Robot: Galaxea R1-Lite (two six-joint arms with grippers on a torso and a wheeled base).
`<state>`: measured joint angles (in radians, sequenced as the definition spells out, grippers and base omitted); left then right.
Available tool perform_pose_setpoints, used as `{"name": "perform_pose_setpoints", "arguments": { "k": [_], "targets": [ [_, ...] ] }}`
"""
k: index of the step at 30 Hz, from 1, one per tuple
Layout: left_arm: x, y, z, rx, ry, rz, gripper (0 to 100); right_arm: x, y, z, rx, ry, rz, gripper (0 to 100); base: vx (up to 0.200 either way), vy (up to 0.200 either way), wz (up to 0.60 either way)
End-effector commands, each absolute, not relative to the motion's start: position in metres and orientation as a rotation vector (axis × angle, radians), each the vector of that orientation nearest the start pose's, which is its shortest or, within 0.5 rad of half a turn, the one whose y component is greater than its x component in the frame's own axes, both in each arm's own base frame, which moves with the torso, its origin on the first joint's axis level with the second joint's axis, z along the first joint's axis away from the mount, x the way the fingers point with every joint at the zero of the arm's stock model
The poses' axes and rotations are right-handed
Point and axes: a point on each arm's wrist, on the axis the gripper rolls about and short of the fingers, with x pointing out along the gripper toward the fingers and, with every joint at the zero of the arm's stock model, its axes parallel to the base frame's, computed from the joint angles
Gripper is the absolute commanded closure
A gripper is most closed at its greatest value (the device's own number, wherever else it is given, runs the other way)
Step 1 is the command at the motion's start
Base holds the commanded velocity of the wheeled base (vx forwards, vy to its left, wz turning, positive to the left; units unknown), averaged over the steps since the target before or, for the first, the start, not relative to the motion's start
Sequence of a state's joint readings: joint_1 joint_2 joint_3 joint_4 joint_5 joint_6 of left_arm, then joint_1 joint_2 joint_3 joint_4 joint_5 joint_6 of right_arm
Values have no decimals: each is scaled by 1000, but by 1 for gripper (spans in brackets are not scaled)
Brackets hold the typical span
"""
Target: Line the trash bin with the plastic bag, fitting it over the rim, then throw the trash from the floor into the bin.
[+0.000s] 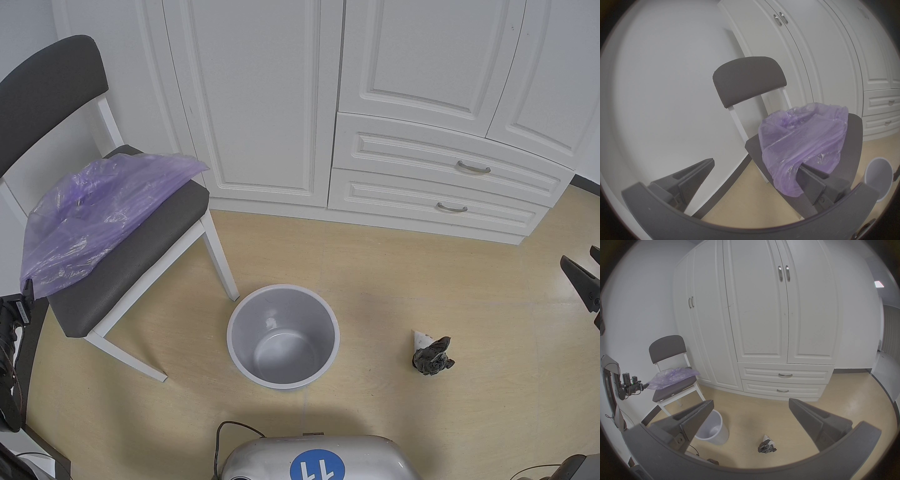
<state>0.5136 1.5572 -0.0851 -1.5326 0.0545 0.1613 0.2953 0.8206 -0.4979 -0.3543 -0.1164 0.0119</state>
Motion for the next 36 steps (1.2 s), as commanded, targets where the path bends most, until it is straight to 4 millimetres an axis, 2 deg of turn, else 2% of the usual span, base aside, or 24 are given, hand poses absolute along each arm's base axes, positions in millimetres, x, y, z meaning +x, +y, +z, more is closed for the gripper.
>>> {"name": "perform_pose_setpoints", "arguments": {
  "k": [1, 7, 8, 24, 30, 36],
  "targets": [
    [164, 95, 144, 176, -37, 579, 0, 85, 23, 239, 19, -29, 180, 0, 0, 0, 0],
    [164, 95, 144, 174, -36, 579, 0, 85, 23, 239, 19, -29, 181, 0, 0, 0, 0],
    [164, 95, 143, 174, -33, 579, 100, 85, 23, 239, 19, -29, 181, 0, 0, 0, 0],
    [169, 97, 136, 159, 3, 567, 100, 84, 23, 239, 19, -29, 183, 0, 0, 0, 0],
    [166, 94, 138, 159, -10, 555, 100, 84, 23, 239, 20, -33, 181, 0, 0, 0, 0],
    [155, 78, 151, 180, -90, 444, 100, 83, 23, 238, 16, -34, 183, 0, 0, 0, 0]
  ]
}}
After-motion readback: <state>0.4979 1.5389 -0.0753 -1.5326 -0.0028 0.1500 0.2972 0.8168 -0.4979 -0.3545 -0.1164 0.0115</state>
